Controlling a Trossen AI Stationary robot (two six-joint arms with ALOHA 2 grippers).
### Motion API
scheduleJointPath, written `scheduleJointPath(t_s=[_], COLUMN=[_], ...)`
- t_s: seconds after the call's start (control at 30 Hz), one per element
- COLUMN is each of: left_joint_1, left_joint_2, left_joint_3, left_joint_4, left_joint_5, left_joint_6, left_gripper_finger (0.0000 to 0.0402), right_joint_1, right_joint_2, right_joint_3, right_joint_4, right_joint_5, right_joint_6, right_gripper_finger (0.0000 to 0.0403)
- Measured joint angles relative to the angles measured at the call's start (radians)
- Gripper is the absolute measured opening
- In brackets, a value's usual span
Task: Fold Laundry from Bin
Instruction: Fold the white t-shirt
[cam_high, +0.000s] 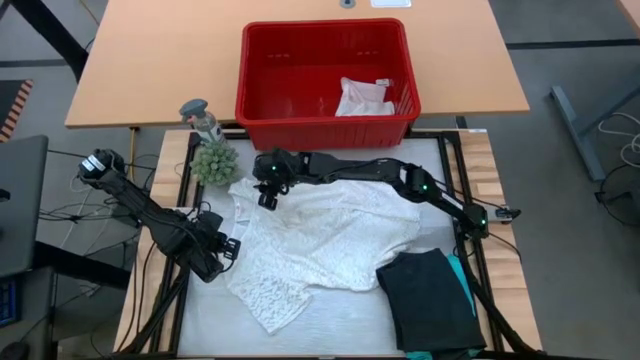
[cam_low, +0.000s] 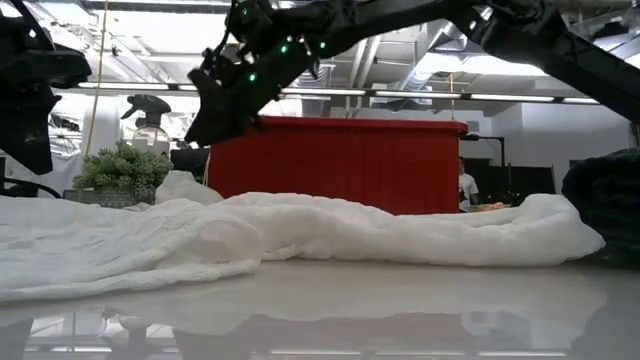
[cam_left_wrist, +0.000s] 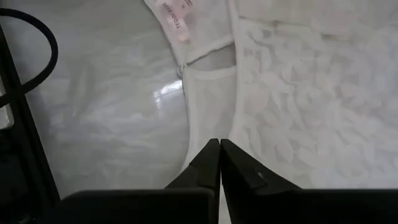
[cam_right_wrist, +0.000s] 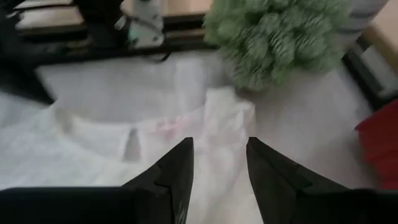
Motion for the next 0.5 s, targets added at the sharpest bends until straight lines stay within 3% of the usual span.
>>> scheduleJointPath(t_s=[0.13,0.33,0.5], left_joint_1=[0.0,0.0,0.0], left_joint_2=[0.0,0.0,0.0], left_joint_3=[0.0,0.0,0.0], left_joint_4=[0.0,0.0,0.002], left_joint_5=[-0.004,-0.014,-0.014], left_joint_6=[0.005,0.011,0.012], left_gripper_finger=[0.0,0.0,0.0], right_joint_1=[0.029,0.124,0.125], right_joint_2=[-0.022,0.041,0.079], right_joint_3=[0.001,-0.002,-0.001], right_joint_4=[-0.094,-0.143,-0.112], right_joint_5=[-0.06,-0.028,0.051], right_joint_6=[-0.008,-0.062,-0.062], right_gripper_finger=[0.0171,0.0169,0.0169])
